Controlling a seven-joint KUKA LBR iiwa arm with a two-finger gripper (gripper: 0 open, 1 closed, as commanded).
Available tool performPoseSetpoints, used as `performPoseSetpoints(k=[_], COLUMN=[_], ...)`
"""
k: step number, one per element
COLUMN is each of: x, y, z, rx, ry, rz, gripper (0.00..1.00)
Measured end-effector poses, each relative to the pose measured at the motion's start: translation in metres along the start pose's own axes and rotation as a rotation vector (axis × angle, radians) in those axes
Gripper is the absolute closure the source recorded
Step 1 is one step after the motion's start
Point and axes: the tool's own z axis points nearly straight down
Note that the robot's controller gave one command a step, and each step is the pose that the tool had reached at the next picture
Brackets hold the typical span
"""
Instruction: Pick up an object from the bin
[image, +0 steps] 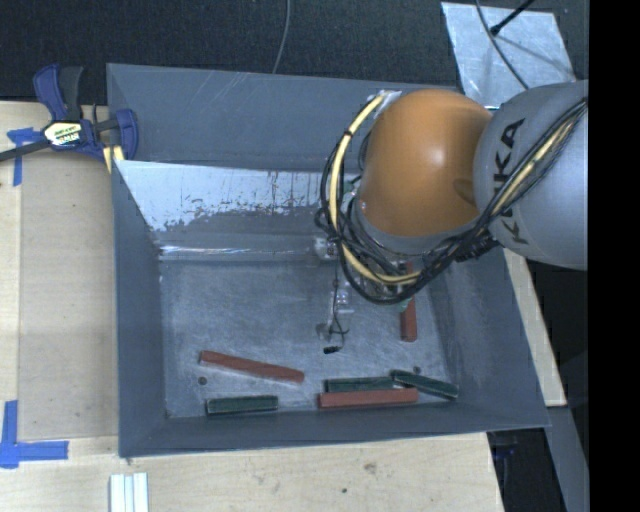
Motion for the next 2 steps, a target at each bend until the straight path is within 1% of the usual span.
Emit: performPoseSetpoints(k=[1,2], x=[0.0,0.007], y=[0.0,0.032], z=[0.0,0.051], rx=[0.0,-0.001], ry=[0.0,-0.007], rz=[0.0,0.005], gripper=[0.0,0.0])
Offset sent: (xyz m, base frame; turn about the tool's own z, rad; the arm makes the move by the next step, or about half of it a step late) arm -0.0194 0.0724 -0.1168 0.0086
